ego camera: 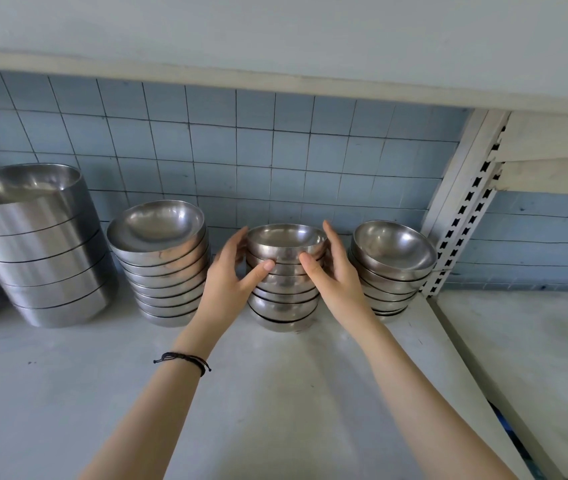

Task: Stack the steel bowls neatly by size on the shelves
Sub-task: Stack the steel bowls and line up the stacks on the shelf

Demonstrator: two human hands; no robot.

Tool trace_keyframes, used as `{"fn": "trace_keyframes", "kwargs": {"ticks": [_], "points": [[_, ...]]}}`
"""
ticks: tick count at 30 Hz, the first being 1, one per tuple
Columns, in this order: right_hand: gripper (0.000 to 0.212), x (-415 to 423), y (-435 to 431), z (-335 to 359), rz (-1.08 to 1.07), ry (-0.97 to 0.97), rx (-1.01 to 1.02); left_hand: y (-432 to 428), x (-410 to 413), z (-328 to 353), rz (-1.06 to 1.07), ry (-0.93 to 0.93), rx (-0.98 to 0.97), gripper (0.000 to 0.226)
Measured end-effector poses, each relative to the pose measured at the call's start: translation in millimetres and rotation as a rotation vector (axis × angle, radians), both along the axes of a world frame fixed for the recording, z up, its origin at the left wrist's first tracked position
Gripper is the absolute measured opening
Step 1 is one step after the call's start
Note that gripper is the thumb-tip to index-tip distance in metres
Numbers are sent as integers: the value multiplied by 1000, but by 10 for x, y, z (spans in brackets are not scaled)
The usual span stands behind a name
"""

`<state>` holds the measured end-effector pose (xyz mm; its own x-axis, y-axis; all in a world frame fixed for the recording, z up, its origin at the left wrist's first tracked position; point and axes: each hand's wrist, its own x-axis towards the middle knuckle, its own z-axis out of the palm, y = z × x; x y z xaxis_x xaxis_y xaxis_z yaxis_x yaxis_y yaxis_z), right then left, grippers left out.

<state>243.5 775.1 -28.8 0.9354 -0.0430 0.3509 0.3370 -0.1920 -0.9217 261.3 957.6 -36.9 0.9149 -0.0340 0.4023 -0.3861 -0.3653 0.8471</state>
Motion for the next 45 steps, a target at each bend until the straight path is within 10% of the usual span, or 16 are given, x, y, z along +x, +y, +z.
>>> {"fn": "trace_keyframes", "kwargs": {"ticks": [24, 45], "points": [[127, -61, -141, -88, 101, 169, -141, 48, -42, -148, -157, 243, -41, 122], [128, -11, -148, -131, 83, 189, -94, 44, 0, -157, -163, 203, -72, 123]]}}
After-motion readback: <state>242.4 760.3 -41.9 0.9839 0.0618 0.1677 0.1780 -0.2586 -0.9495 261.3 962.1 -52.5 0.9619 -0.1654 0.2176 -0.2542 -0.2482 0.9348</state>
